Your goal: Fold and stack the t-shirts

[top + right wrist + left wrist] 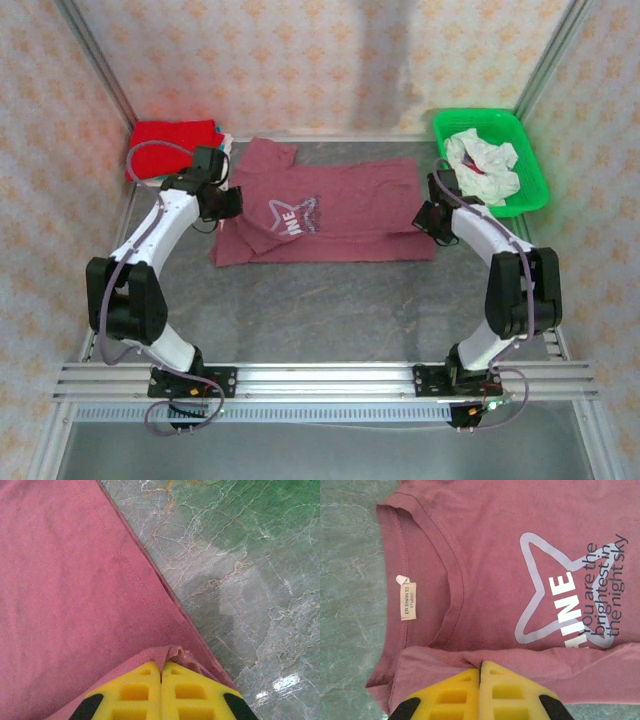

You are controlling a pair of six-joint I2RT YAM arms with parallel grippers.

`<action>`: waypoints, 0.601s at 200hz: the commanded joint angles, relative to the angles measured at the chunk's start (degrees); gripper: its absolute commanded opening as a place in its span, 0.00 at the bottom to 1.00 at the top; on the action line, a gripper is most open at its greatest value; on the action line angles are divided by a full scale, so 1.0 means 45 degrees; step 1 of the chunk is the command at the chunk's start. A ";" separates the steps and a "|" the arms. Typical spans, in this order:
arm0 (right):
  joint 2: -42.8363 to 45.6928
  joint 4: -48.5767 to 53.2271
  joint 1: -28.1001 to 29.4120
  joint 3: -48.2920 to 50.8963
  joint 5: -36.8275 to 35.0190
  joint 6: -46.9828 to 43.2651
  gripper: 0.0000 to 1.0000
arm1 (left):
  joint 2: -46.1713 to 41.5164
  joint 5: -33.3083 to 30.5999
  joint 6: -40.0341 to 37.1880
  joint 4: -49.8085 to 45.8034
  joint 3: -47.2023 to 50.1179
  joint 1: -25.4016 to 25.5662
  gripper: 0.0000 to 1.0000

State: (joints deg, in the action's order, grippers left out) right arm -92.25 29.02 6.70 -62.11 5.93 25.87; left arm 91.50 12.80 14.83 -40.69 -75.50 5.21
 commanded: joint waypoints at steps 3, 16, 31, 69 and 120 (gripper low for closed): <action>-0.0325 -0.0100 -0.0090 -0.0468 -0.0304 0.0092 0.00 | 0.0413 -0.0391 -0.0375 0.0208 -0.0572 -0.0094 0.00; -0.0489 -0.0081 -0.0088 -0.0573 -0.0322 0.0121 0.00 | 0.0686 -0.0474 -0.0419 0.0179 -0.0761 -0.0085 0.00; -0.0702 -0.0064 -0.0107 -0.0714 -0.0376 0.0133 0.00 | 0.1005 -0.0522 -0.0463 0.0146 -0.1052 -0.0084 0.00; -0.1233 -0.0004 -0.0197 -0.1121 -0.0547 0.0250 0.00 | 0.1743 -0.0676 -0.0498 0.0136 -0.1754 -0.0085 0.00; -0.2155 0.0409 -0.0336 -0.2549 -0.0772 0.0365 0.26 | 0.3078 -0.1285 -0.0629 -0.0064 -0.3208 -0.0085 0.15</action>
State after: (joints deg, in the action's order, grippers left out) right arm -100.33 29.26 5.65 -69.30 5.30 26.72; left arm 102.45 10.74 13.34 -40.49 -85.34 5.21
